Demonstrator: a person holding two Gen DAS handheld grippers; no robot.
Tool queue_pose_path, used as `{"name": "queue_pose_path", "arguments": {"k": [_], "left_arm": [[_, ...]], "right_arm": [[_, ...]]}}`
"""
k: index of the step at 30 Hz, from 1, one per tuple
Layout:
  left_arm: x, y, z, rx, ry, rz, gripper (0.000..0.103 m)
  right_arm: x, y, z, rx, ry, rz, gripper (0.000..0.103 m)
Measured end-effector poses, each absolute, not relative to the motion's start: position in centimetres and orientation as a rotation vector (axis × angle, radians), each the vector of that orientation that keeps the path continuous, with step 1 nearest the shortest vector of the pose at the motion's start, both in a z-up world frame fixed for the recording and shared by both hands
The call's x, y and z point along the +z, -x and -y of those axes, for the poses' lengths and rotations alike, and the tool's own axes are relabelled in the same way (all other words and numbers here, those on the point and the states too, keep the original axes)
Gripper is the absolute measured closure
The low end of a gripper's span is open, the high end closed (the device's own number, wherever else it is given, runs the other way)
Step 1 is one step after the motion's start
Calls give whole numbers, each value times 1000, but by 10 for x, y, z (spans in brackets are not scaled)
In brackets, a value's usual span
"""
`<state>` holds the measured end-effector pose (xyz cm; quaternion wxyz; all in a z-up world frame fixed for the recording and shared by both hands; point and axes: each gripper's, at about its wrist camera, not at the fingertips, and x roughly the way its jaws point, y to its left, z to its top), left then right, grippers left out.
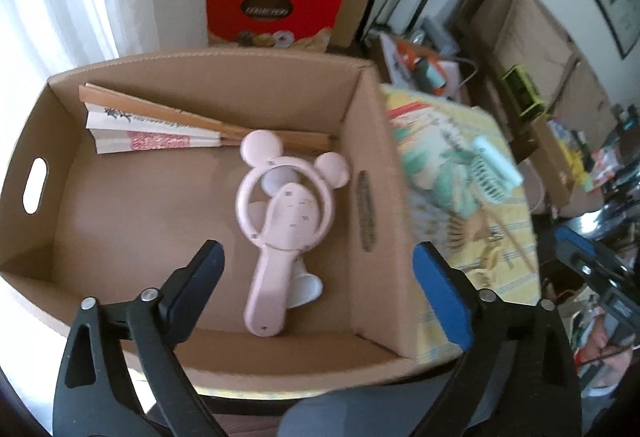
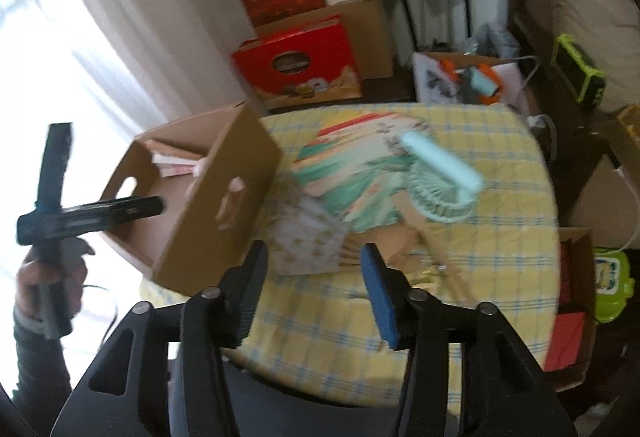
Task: Organize objects
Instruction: 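Withdraw the left tool and move the right tool to the mint green fan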
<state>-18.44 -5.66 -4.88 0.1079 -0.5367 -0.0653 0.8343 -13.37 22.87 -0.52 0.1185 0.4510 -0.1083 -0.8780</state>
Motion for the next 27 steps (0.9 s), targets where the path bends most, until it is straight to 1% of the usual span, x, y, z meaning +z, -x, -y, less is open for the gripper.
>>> {"name": "queue_pose_path", "arguments": {"k": [5,7,11,16,19,22,27], "left_arm": [[-34,169,35,2422,1500,191,4],[-30,163,24,2396,1471,195,1],[-26,155,0,2364,1437,158,0],[-27,150,-35,2344,1416,108,0],[-31,151,-52,2335,1405,111,0],[-37,154,-66,2347,1384,106,0],[-58,168,-95,2343,1385,99,0]], "right_arm": [[-4,132,-253,-2644,-1330,312,45],[-5,131,-265,-2676,-1341,309,43],[-8,130,-285,-2720,-1365,306,40],[-15,132,-303,-2756,-1375,303,27],[-24,138,-310,-2767,-1398,283,24],[-36,150,-317,-2746,-1426,307,22],[-57,176,-325,-2711,-1462,327,22]]}}
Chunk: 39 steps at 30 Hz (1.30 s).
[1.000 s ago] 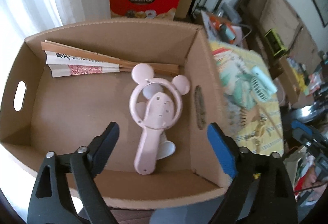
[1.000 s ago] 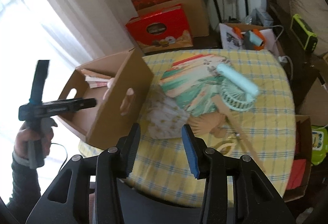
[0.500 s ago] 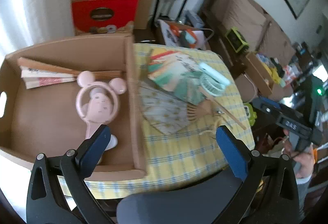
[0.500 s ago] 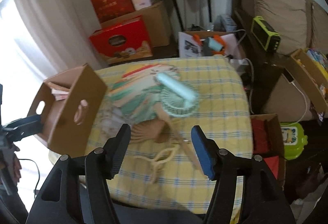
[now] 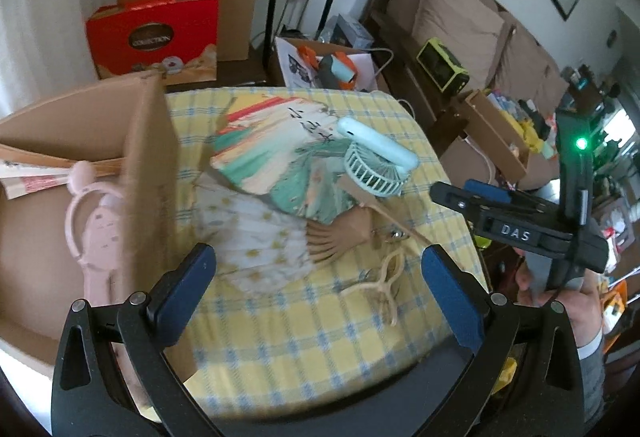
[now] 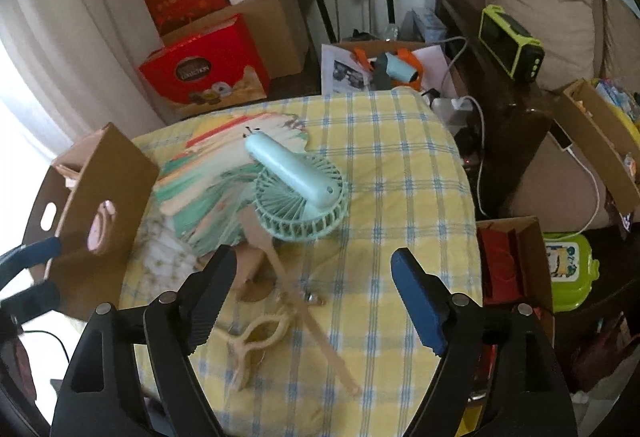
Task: Organize objects
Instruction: 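Withdraw the left tool and move the right tool to the mint green fan, then grasp the mint green clip fan with the right gripper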
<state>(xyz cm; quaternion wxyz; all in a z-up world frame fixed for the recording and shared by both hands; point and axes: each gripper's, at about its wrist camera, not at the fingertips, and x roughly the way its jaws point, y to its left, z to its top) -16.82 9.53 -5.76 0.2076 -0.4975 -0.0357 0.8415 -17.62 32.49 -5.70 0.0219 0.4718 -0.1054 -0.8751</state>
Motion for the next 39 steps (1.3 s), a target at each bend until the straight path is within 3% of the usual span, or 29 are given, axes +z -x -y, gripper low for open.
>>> {"name": "queue_pose_path", "arguments": {"k": [23,30,39], "left_arm": [[-127,205,-148,2340,1381,27,0],[-133,204,-151,2300,1393,44,0],[-136,203,-147,2265,1382,128,0]], "right_arm": [[-101,236,-307,-2652,-1379,162,13],[-111,245,-295,-2662,-1386,41,13],[-114,248,-298,-2664,-1380,67,19]]}}
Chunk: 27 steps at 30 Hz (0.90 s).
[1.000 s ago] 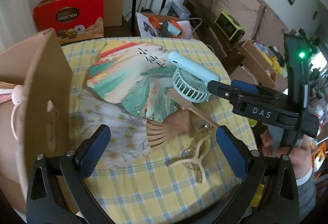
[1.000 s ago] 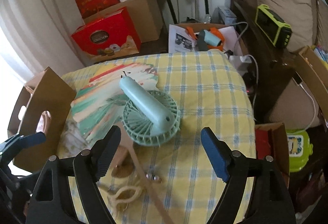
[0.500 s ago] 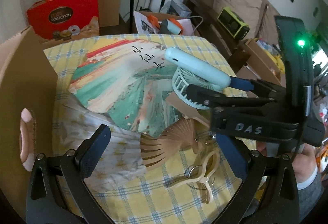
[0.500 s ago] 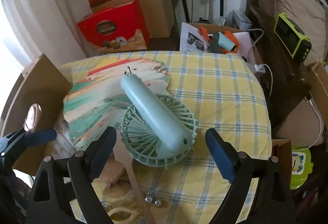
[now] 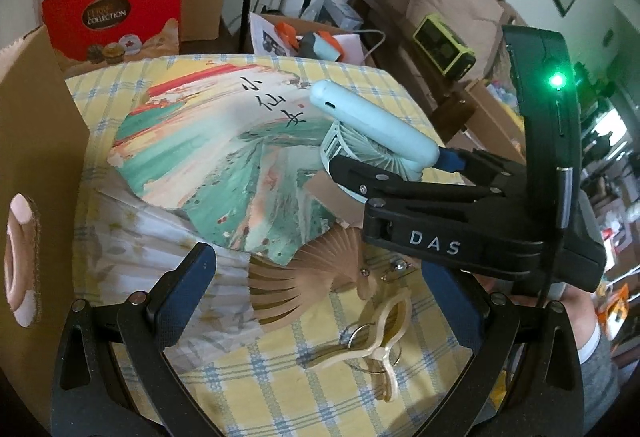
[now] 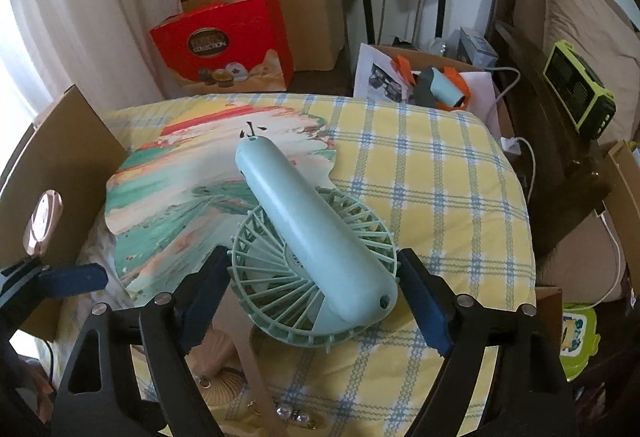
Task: Organize objects
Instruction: 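Grasp the mint green clip fan with the right gripper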
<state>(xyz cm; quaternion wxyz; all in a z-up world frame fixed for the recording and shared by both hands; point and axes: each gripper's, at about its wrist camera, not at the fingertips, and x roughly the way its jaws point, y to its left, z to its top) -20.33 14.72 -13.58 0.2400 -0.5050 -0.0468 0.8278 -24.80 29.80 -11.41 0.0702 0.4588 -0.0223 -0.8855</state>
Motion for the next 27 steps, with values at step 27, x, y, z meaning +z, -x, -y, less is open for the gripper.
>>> {"name": "queue_pose_path", "arguments": {"k": [27], "left_arm": [[-140,207,-114,1607,1389,963,0]], "right_arm": [[-54,149,-325,-2672,-1134,296,19]]}}
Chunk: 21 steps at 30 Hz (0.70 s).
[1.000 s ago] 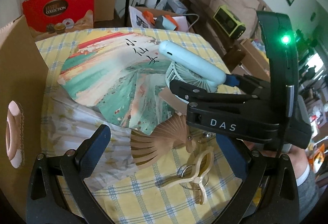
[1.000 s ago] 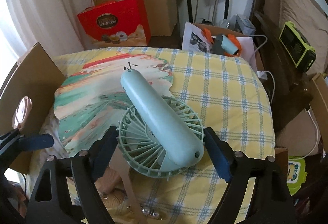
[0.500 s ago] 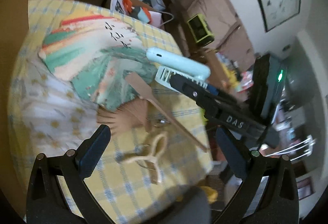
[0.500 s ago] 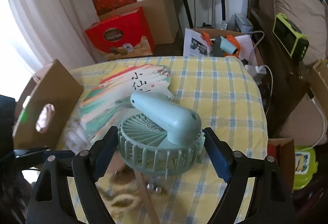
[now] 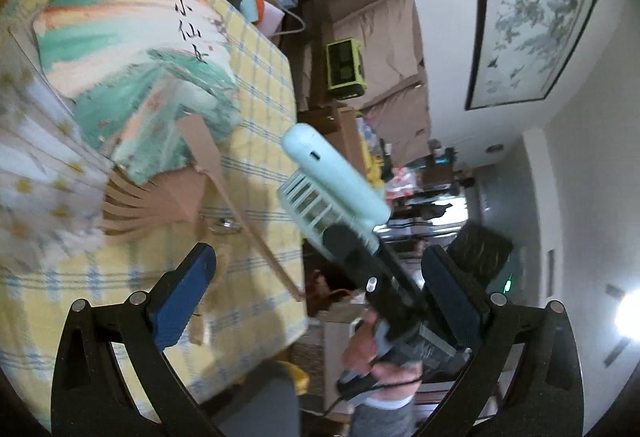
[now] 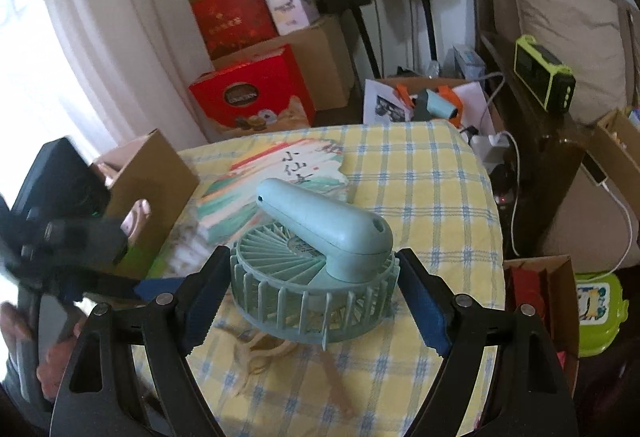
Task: Organize objects
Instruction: 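Grasp the mint green clip fan with the right gripper, then lift the mint green fan with the right gripper and carry it over the box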
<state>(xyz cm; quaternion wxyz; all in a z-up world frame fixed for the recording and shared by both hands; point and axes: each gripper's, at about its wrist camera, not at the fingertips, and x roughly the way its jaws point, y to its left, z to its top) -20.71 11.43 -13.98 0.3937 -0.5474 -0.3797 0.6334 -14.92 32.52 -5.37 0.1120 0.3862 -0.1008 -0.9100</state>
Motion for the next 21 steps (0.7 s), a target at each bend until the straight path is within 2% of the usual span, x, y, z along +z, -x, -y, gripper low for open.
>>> {"name": "queue_pose_path", "arguments": {"k": [3,5,7,8,12,21], "left_arm": [[-142,207,-121,1584,1393,986,3],[-143,207,-123,1575,1394,990,13],[-145,206,-126,1575,1410,979,38],[-146,205,-127,1576,1425,976,42],[-142,200,-120,1597,1418,970,50],[-111,176,-99,1679,1343,854,60]], "right_arm": [[-48,137,-313,-2677,-1095,259,19],[-44,130,-303,-2684,-1070,224,19],[-41,123,-294,-2694,-1049,180,19],[-39,121,-288,-2691,-1041,163,19],[-37,118,-276,-2677,-1057,114,19],[-24,105,-268,-2627,-1046,135,19]]}}
